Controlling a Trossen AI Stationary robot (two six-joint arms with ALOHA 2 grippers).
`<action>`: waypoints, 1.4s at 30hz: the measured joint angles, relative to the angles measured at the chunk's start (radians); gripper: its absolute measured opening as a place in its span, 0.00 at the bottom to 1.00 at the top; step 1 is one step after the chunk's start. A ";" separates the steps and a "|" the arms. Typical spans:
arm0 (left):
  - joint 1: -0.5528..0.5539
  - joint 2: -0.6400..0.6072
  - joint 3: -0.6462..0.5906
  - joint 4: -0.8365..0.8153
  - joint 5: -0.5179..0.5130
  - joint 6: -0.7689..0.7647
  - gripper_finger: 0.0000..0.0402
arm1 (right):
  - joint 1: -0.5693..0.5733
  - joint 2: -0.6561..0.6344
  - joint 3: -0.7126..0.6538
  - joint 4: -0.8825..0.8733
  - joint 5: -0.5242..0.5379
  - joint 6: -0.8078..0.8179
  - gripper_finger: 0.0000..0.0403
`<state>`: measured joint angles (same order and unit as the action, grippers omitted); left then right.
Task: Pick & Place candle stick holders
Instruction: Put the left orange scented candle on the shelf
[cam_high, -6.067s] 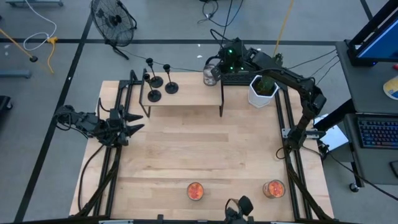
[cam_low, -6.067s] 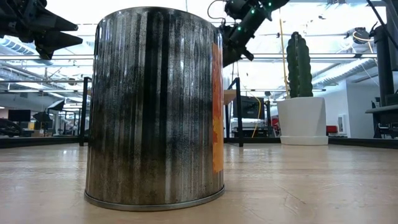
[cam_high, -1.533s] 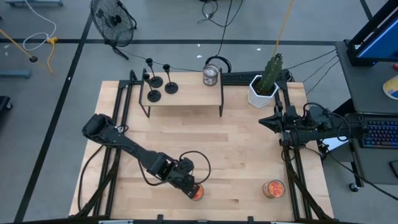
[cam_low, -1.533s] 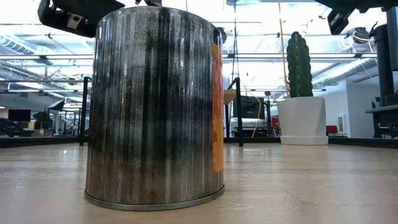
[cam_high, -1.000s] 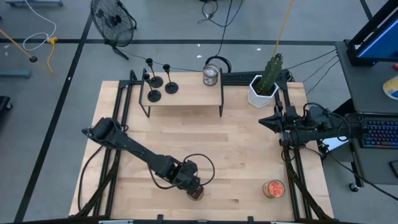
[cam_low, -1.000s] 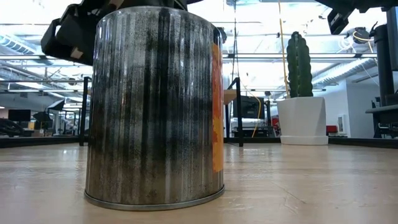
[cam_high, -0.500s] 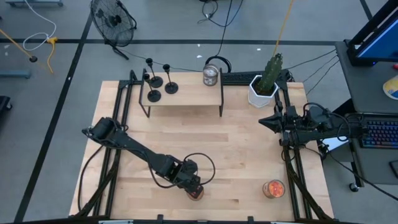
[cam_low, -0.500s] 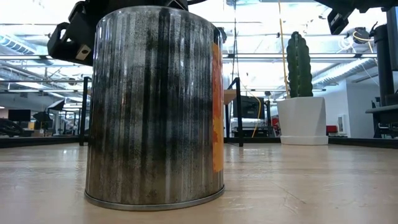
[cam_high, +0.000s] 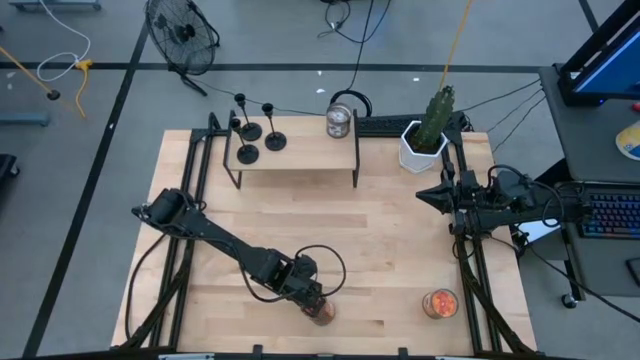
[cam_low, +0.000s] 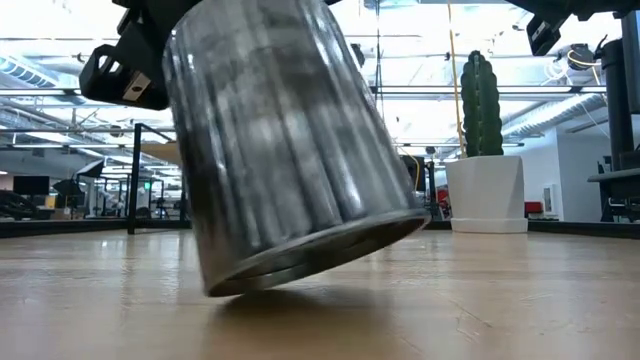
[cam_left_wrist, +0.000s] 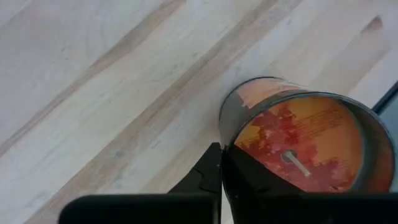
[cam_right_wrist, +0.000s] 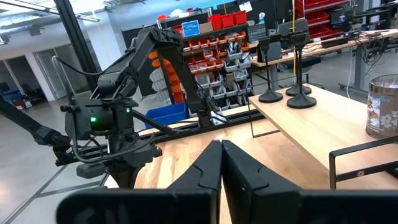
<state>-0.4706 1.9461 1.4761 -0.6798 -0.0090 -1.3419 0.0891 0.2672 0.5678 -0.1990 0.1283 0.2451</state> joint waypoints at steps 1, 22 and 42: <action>0.000 0.000 0.000 -0.005 0.000 -0.001 0.02 | 0.000 0.000 0.000 0.000 0.000 0.000 0.01; 0.031 -0.063 0.000 -0.024 0.051 -0.006 0.01 | 0.000 0.000 0.000 0.000 0.000 0.000 0.01; 0.100 -0.376 0.002 -0.028 -0.377 0.073 0.00 | 0.000 0.000 0.000 0.000 0.000 0.000 0.01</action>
<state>-0.3705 1.5704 1.4784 -0.7079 -0.3857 -1.2687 0.0888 0.2672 0.5682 -0.1991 0.1287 0.2455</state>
